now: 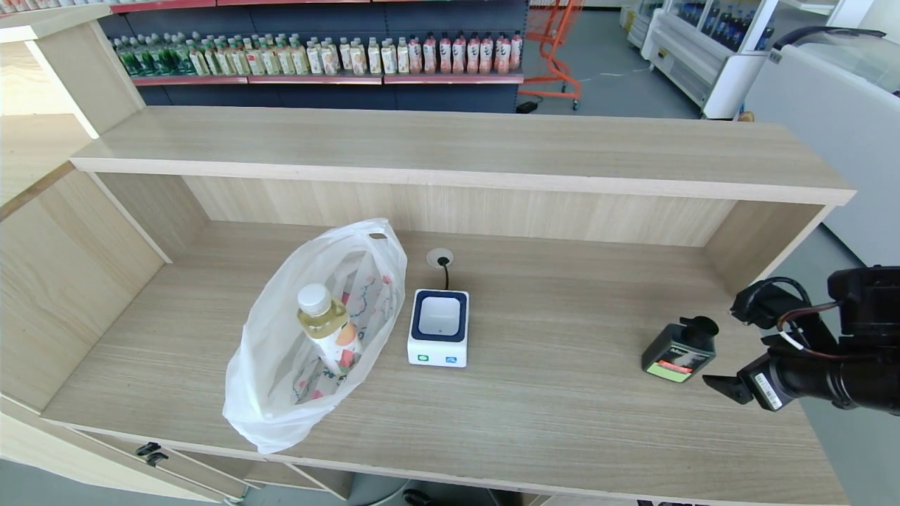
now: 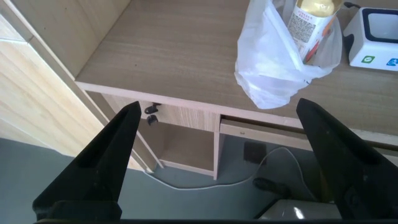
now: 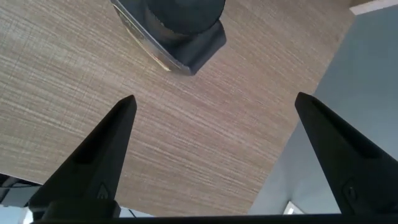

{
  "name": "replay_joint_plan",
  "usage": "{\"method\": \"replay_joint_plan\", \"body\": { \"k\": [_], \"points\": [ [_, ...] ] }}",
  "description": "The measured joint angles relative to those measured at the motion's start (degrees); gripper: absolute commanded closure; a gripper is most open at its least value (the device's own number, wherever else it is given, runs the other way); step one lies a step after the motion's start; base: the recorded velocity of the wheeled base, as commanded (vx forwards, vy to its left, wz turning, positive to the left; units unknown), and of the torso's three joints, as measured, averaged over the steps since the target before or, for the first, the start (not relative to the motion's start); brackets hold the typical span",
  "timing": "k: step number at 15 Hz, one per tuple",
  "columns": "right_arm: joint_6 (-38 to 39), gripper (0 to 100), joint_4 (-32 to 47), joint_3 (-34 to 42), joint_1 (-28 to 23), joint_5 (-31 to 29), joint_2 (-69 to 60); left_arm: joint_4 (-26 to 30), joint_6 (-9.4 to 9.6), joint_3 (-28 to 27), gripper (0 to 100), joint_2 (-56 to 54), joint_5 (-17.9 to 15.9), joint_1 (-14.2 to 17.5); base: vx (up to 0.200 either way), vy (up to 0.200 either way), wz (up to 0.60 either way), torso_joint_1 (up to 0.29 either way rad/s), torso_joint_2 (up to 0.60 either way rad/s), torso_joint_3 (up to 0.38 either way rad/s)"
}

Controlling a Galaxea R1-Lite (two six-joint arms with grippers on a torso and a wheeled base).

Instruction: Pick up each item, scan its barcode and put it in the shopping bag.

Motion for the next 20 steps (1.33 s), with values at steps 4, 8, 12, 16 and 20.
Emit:
{"method": "replay_joint_plan", "body": {
  "k": [4,8,12,16,20],
  "points": [
    [-0.13,0,-1.32,-2.56,1.46,4.14,3.47,0.01,0.0,0.0,0,0.0,0.02,0.0,0.0,0.0,0.0,0.0,0.0,0.0],
    [-0.22,0,-2.35,-2.97,1.79,5.23,6.03,0.0,0.0,0.0,0,0.0,0.0,0.0,0.0,0.0,0.0,0.0,0.0,0.0],
    [-0.33,0,-5.74,-3.41,2.46,8.02,8.77,0.0,0.0,0.0,0,0.0,0.02,0.0,0.0,0.0,0.0,0.0,0.0,0.0],
    [-0.88,100,-7.98,-5.27,3.34,9.45,11.68,0.0,0.0,0.0,0,0.0,0.0,0.0,0.0,0.0,0.0,0.0,0.0,0.0],
    [-2.38,100,-11.13,-5.85,4.06,9.73,13.99,0.0,-0.02,0.0,0,0.0,0.02,0.05,0.0,0.0,0.0,0.0,0.0,0.0]
  ]
}}
